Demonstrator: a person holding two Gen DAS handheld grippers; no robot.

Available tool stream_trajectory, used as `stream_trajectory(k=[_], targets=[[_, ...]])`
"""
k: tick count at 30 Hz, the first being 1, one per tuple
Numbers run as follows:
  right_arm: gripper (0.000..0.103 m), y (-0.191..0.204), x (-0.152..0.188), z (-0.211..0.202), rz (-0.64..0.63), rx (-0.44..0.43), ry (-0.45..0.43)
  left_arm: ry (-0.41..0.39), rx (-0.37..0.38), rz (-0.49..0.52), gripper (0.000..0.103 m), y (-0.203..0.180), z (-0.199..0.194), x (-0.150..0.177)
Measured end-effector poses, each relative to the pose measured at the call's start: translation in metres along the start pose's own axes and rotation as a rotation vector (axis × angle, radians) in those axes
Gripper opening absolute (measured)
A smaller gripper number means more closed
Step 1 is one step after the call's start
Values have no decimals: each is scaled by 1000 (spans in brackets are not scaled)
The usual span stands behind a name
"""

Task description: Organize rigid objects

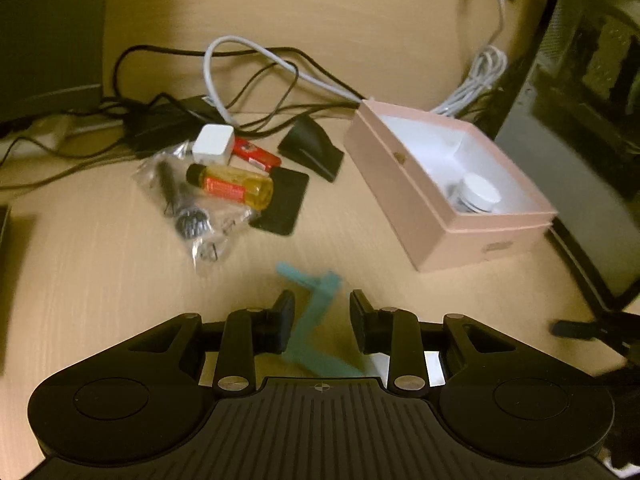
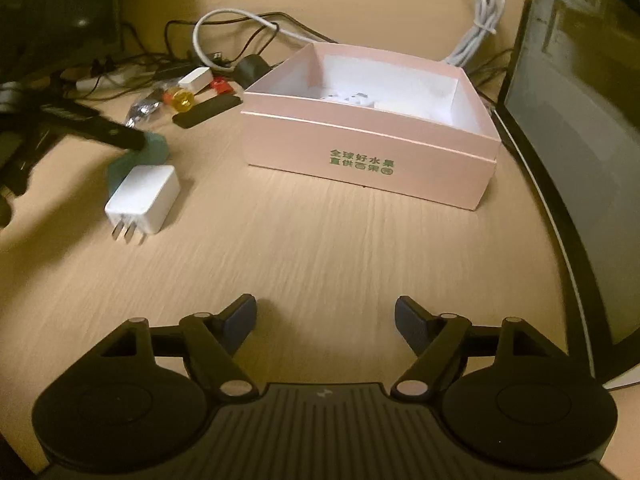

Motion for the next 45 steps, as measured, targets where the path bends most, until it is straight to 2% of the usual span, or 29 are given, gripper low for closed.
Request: stream_trajectory(k=[2,6,11,19,25,27,31,34,36,37,41,43,45], targets=[[84,-2,0,4,30,-11,-3,15,14,-4,33,-4,-10,8],[89,-1,-2,9,28,-12,-16,76,64,-12,33,-14,-15,28],[93,-1,-2,11,20,-19,-26,126,48,61,33,-20,-9,44],[94,0,0,11,11,-27,-39,111,22,41,32,1,-4,35],[95,-1,1,10,-1,-42,-38,96,-53,18,30,22,1,24],[95,-1,2,10,-4,-45,-38,96,-51,9,29,24,2,23],[95,-1,2,10,-6,-47,-37,121,-29,92,30,11,1,28],[97,-1,2,10,-11,-54,-34,140,-7,222,31,-10,-1,36],[98,0,2,10,-13,-55,-32,145,-6,323,42,-24,0,43],[98,0,2,10,-11,-54,-32,150,3,357,42,-30,-1,45],[101,1,2,12,-15,-59,-27,196,65,418,53,-48,-2,53],[103,1,1,13,-14,-60,-23,208,84,435,53,-56,-2,56],[103,1,1,13,-9,-57,-20,215,86,399,51,-60,-4,55]])
Point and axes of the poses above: each gripper's, at about its wrist camera, not at the fingertips, and z roughly the way its jaws point, y to its left, x to its underside, the point moved 3 cm from there along z, roughly the way its jaws point, and after that the axes turned 3 degrees about -y, right-handed, at the moved point
